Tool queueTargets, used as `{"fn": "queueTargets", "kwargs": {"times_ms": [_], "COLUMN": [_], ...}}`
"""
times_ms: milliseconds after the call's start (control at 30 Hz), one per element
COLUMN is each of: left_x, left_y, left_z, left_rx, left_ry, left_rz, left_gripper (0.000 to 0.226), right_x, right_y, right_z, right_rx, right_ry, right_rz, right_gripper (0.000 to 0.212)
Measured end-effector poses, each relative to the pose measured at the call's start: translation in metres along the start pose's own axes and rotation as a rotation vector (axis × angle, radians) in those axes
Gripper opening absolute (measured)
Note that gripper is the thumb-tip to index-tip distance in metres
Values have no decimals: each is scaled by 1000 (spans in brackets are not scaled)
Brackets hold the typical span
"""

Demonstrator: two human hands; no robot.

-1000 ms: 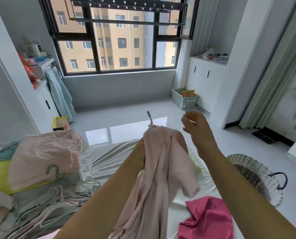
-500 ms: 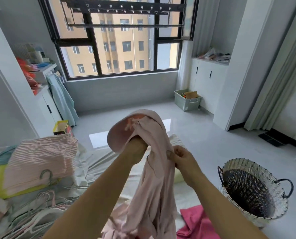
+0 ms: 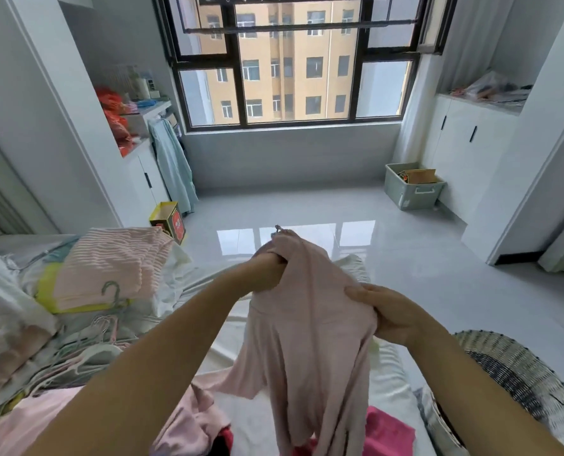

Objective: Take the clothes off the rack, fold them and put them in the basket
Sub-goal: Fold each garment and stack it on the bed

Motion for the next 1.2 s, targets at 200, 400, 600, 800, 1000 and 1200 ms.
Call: {"fn": "queueTargets", "kwargs": {"times_ms": [200,400,600,800,1000,1200], "left_x": [-23,-39,-25,9,14,7], "left_y": [-62,-119,-93,-39,80,118], "left_z": [8,14,-13,-58,-62,-31], "left_rx": [-374,42,-165,-343,-103,-73], "left_ry": [-74,-190,-87,48,-54,-136], "left_rz": [-110,-217,-85,85,347,372], "left_gripper": [41,40,29,20,21,19], "right_x": [-5,-6,-13,-13,-2,32], "right_y": [-39,-43,-82,-96,-61,-17], "right_z": [-8,-11,-22,-33,-49,-52], "right_rx": [160,-15,-63,-444,-725,-185], "right_ry": [-28,158,286,317,334,518], "right_rz": [-162,-118,-202,-108,-29,-82], "right_gripper": [58,5,19,15,12,13]}}
Point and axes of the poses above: each hand's wrist, its own x-axis towards the middle knuckle, its own z-axis out of the palm, y = z × x, the point moved 10 cm from there along x, towards the middle knuckle, and after that the axes turned 15 degrees about -x, right-handed, at the moved point
